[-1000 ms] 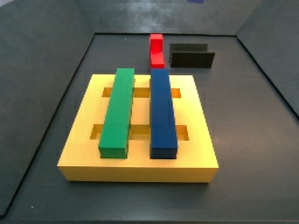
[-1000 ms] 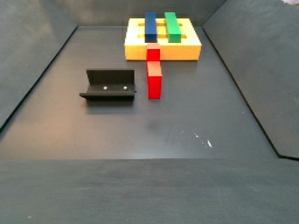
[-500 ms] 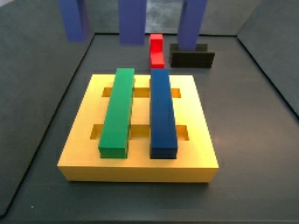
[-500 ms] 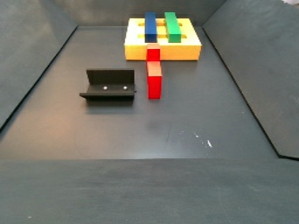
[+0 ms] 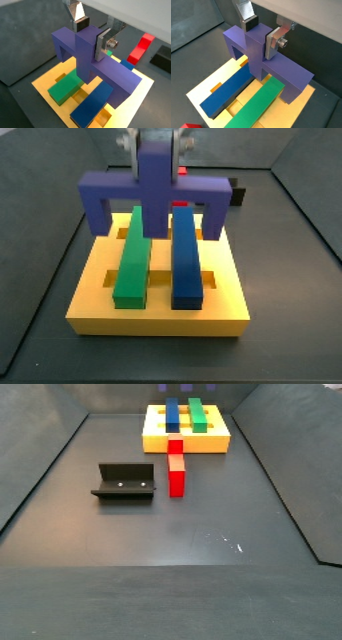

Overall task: Pick up the purple object. Move up. Place the purple object on the fixture. Regrasp the purple object. Move to above the board. Insert the purple object.
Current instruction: Insert the purple object.

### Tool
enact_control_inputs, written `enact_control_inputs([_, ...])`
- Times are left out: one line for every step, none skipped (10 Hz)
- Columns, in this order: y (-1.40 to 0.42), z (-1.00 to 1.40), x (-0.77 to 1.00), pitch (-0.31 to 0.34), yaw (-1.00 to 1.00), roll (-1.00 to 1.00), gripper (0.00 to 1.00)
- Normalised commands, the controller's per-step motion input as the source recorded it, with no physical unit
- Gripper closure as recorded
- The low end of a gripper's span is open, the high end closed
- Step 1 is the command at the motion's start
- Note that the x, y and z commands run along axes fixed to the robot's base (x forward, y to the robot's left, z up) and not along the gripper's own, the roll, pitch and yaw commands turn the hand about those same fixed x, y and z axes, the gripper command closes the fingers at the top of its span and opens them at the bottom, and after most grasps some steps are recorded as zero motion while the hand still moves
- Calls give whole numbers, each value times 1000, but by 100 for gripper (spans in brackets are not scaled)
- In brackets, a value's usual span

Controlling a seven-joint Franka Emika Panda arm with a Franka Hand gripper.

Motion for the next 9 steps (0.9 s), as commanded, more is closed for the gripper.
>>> enact_control_inputs([-114,-371,-17,-203,49,37,100])
enact_control_inputs([-231,-154,-114,-133,97,77,100])
enact_control_inputs([-220,-291,0,-146,51,80,100])
enact_control_inputs([-206,-280,0,-130,17,100,100])
enact_control_inputs([-169,-266,0,-107,0,120,100])
enact_control_inputs([-126,-214,23,-67,11,90,100])
enact_control_inputs([-83,-200,9,-49,14,64,100])
enact_control_inputs([-23,-143,0,-36,0,61,100])
enact_control_inputs([0,-103,51,0,0,33,100])
